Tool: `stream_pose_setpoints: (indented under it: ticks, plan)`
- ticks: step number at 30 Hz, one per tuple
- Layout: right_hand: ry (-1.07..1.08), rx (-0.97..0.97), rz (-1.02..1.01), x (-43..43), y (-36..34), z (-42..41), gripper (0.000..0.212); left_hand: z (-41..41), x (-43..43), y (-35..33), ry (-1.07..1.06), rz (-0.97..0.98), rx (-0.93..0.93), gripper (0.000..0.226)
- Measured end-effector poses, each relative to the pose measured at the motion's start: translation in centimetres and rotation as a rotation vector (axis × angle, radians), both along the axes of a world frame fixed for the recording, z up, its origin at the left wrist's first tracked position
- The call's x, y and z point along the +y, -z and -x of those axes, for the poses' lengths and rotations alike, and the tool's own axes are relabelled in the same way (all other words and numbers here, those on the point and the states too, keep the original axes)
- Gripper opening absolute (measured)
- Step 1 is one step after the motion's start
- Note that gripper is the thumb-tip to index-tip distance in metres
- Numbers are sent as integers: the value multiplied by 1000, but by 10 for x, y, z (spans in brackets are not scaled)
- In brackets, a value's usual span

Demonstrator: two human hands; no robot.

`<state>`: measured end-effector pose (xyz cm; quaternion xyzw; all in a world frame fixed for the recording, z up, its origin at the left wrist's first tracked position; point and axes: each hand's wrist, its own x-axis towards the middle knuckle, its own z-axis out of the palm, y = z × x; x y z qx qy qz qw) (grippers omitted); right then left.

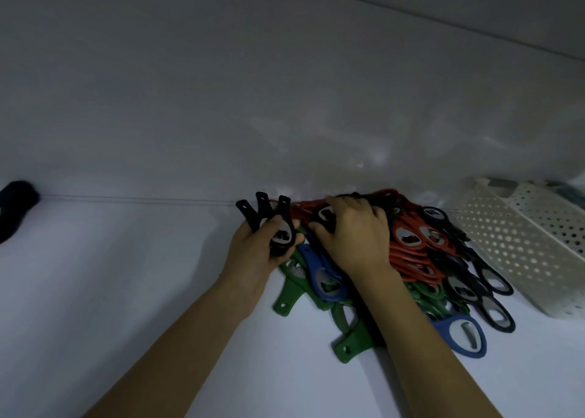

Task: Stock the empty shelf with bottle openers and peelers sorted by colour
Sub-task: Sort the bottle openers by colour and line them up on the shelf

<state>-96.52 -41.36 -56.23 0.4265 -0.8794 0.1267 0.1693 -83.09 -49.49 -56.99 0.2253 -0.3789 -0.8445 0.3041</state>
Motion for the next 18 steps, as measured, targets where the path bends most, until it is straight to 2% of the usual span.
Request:
stream_pose_setpoints:
  ticks: [3, 6, 8, 11, 14, 16, 18]
  plan:
    - [-20, 102, 6, 0, -3, -1, 31, 0, 1, 0, 2, -26, 24, 28]
    - [-68, 150, 24, 0, 0, -3, 28, -1, 1, 1, 0, -9, 39, 29]
    - [-113, 120, 202, 1, 0, -5, 24, -2, 1, 1, 3, 19, 40, 28]
    - [-138, -40, 658, 5, -6, -10, 18, -2, 2, 2, 0, 74, 5, 26]
    - [-195, -163, 883, 5, -7, -16, 19, -2, 3, 4, -8, 145, -44, 22]
    - [-282, -196, 880, 3, -5, -24, 18, -2, 4, 3, -7, 163, -36, 18]
    - [-389, -196, 787, -1, -1, -31, 18, -3, 4, 2, -8, 123, -3, 19]
